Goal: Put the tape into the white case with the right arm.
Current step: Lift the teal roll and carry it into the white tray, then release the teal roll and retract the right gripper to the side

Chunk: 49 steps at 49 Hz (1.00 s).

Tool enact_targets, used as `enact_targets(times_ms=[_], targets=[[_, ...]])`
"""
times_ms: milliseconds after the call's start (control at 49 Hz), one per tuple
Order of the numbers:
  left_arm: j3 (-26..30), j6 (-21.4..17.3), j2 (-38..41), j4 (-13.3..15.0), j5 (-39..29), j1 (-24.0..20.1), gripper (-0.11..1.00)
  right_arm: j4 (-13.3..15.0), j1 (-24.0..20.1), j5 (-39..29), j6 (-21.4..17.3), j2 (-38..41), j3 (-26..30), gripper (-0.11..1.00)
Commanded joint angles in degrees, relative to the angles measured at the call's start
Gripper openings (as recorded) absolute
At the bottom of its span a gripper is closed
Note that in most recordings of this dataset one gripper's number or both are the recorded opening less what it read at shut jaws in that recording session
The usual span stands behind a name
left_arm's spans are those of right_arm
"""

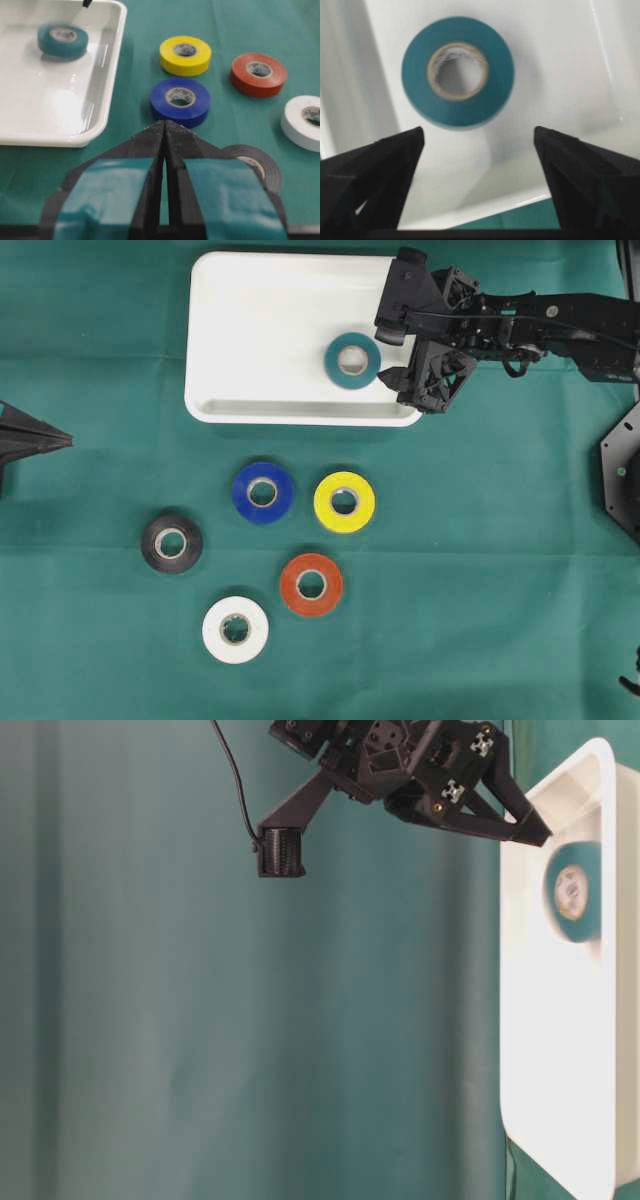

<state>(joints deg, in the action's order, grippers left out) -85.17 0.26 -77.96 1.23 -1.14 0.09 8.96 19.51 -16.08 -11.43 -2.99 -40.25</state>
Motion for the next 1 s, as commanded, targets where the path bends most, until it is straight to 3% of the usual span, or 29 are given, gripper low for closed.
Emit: enact_targets(times_ms=[0, 306, 674, 981], targets=[[0.44, -0.09, 0.44, 0.09, 0.26, 0.00, 0.00, 0.18, 0.00, 0.18, 0.09, -1.23, -0.18, 0.61], [0.35, -0.09, 0.44, 0.09, 0.26, 0.00, 0.00, 0.26, 0.00, 0.88, 0.09, -11.69, -9.58, 0.61], [0.35, -0.09, 0.44, 0.09, 0.26, 0.00, 0.00, 0.18, 0.00, 8.44, -0.09, -34.54, -26.37, 0.61], [0.35, -0.09, 0.44, 0.09, 0.26, -0.09, 0.00, 0.00, -1.05, 8.44, -0.09, -44.91, -32.34, 0.61]])
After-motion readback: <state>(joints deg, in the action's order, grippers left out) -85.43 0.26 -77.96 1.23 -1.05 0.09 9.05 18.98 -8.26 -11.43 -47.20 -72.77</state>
